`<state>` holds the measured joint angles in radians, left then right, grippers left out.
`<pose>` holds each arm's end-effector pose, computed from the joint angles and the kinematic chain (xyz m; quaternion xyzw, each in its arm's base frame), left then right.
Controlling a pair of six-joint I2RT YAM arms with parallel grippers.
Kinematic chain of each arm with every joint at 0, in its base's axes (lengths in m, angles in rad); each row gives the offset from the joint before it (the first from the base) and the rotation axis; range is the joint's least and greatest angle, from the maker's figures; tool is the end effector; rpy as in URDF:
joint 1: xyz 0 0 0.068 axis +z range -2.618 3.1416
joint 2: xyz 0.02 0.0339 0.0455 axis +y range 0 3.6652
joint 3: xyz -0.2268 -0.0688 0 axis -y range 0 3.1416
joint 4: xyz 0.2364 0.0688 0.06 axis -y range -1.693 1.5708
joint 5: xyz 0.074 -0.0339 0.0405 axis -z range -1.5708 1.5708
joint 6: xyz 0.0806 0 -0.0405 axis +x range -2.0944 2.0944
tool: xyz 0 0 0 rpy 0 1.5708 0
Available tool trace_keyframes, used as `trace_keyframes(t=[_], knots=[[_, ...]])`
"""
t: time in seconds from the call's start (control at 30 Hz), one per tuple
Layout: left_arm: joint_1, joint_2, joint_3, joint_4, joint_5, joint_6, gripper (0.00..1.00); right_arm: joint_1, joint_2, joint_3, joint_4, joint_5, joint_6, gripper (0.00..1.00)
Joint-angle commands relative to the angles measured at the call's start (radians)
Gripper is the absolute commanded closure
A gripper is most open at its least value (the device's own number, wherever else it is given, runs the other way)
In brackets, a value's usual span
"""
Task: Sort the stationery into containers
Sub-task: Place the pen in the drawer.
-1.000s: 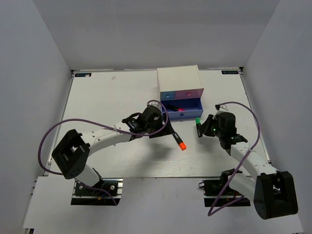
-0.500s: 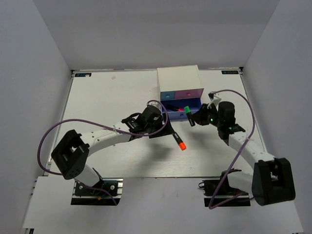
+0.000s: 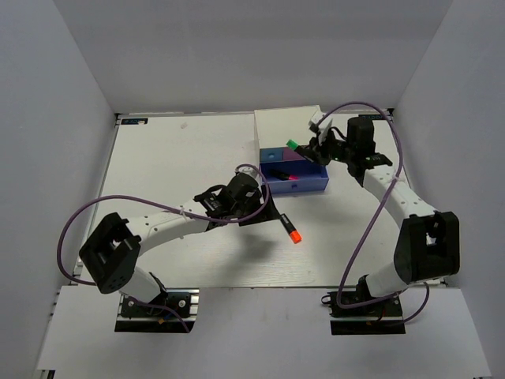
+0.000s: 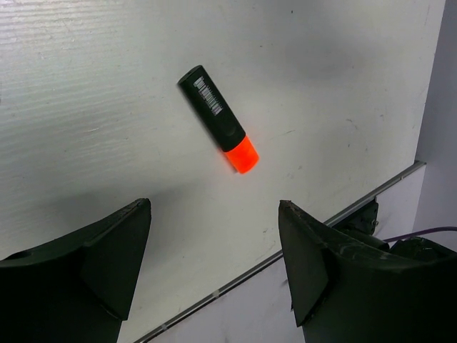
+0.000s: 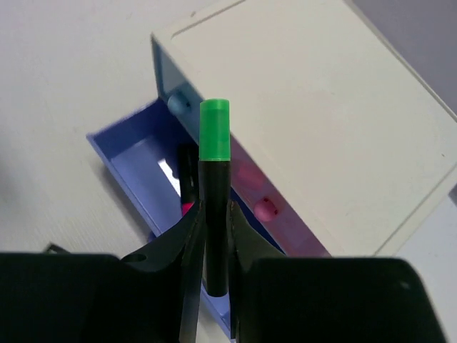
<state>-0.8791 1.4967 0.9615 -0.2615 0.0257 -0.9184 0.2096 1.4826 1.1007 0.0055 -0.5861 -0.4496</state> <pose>0.2186 -0.2672 0.1602 -0.0133 0.9259 -0.3028 0.2257 0.3556 0.1212 0.2551 -0.4099 0.6965 0.1727 0.5631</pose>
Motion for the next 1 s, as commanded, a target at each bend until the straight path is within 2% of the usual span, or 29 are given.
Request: trace_keyframes(t=[0.0,0.13,0.23,0.33,0.37,0.5,0.63,0.7,0.8,0.83,0.9,0.93,0.97], knots=[[-0.003,-0.047,-0.014,-0.004,-0.01,-0.005,0.18,0.002,0.018,0.036,-0.156,-0.086,-0.378,0.97],[-0.003,-0.047,-0.014,-0.004,-0.01,-0.005,0.18,-0.004,0.053,0.066,-0.218,-0.09,-0.55,0.97],[0.006,-0.047,-0.014,0.005,0.008,-0.005,0.18,-0.001,0.096,0.096,-0.252,-0.09,-0.612,0.97],[0.006,-0.027,-0.003,0.015,0.019,-0.005,0.18,0.002,0.131,0.102,-0.257,-0.067,-0.638,0.88],[0.006,-0.012,0.008,0.015,0.028,-0.005,0.18,0.005,0.142,0.108,-0.253,-0.066,-0.64,0.79],[0.006,0.065,0.084,-0.034,0.04,0.004,0.17,0.007,0.177,0.123,-0.268,-0.06,-0.638,0.61],[-0.003,0.114,0.138,-0.07,0.051,0.013,0.17,0.002,0.156,0.108,-0.269,-0.07,-0.626,0.54],[-0.003,0.134,0.152,-0.07,0.06,0.022,0.16,0.001,0.143,0.09,-0.269,-0.08,-0.626,0.54],[-0.003,0.158,0.172,-0.07,0.06,0.042,0.16,-0.006,0.093,0.071,-0.25,-0.095,-0.528,0.54],[-0.003,0.172,0.181,-0.07,0.069,0.042,0.16,-0.006,0.081,0.065,-0.237,-0.095,-0.494,0.58],[-0.003,0.187,0.195,-0.07,0.069,0.042,0.16,-0.018,0.03,0.027,-0.187,-0.092,-0.318,0.66],[-0.003,0.198,0.221,-0.097,0.069,0.042,0.17,-0.021,0.016,0.013,-0.149,-0.09,-0.272,0.74],[-0.003,0.221,0.239,-0.12,0.069,0.033,0.17,-0.024,0.002,-0.019,-0.101,-0.074,-0.138,0.78]])
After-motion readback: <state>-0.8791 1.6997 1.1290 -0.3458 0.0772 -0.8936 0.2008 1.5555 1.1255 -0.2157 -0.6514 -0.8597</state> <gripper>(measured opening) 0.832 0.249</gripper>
